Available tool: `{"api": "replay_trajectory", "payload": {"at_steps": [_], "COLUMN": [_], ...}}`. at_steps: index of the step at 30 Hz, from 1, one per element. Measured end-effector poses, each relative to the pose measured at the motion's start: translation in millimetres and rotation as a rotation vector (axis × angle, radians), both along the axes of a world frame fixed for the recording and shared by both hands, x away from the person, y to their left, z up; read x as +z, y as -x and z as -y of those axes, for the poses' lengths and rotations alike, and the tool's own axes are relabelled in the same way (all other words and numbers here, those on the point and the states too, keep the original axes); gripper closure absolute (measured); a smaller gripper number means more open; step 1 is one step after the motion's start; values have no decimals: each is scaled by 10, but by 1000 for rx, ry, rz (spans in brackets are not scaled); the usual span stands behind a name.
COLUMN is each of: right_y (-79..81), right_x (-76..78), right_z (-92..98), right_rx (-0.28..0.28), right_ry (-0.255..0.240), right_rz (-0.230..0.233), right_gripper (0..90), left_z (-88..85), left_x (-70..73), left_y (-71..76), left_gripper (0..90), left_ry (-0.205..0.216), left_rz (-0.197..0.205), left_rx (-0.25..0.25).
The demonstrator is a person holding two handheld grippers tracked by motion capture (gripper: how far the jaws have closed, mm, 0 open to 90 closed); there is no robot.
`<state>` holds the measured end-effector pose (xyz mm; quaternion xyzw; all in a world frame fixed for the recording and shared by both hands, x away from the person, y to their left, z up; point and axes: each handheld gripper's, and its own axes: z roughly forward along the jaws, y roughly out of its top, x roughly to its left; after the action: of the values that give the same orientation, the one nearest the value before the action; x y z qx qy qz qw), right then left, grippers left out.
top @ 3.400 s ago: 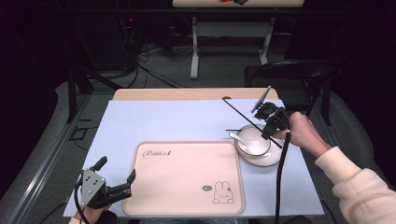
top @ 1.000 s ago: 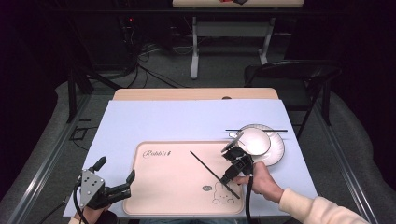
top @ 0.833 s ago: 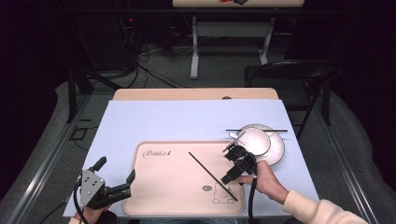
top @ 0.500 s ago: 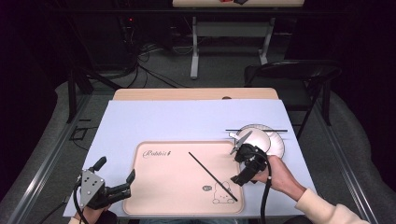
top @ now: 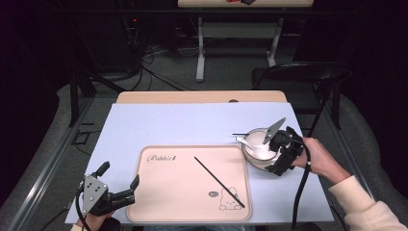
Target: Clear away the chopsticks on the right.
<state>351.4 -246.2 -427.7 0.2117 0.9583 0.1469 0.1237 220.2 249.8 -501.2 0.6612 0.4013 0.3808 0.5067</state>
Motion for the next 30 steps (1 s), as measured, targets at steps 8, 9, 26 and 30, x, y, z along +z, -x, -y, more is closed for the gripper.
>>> {"api": "replay_trajectory", "payload": {"at_steps": [8,9,26,30], "right_y": [-230,-307,-993,-1091], "right_x": [116,157,155,76], "right_z": [258,322,616,639], "right_rx": [66,66,79,89], "right_ry": [54,66,130,164], "right_rz": [23,29,34,41], "right_gripper": [0,0,0,0], "left_z": [-2,-3,-2,0], "left_x": [0,0,-1,-1], "left_y": [-1,-1,-5,-7], "left_gripper": [5,5,4,4], "left_ry": [0,0,2,0], "left_rz": [0,0,-4,-5], "left_rx": [2,1,1,0]}}
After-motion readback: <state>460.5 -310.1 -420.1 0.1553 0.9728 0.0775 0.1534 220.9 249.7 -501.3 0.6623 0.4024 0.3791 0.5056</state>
